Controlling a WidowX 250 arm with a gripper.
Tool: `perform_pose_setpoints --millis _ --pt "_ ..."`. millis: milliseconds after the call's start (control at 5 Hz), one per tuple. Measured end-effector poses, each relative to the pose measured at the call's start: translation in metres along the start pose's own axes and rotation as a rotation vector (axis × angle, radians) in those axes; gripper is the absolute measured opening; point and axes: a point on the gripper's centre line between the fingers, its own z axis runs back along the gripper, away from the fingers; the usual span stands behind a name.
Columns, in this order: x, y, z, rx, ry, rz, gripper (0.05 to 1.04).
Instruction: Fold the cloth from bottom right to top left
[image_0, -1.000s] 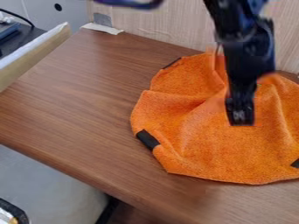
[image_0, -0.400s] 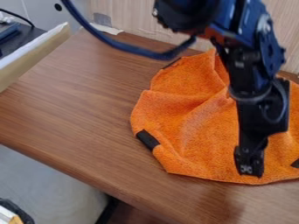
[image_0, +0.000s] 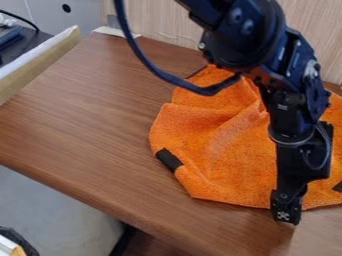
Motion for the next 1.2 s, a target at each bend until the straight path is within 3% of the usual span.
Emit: perform_pose_setpoints --millis 200,600,800,1000,1200 --pt "0.004 0.004 -0.004 -0.008 0.021 -0.006 0.909" --pt "0.002 0.007 -0.004 -0.010 0.050 -0.006 0.328" --pt "0.001 0.007 -0.003 -0.011 0.056 0.004 0.134" --pt "-0.003 0.006 -0.001 -0.018 0.062 0.019 0.065" --pt "-0.003 0.013 0.021 0.025 0.021 0.036 0.062"
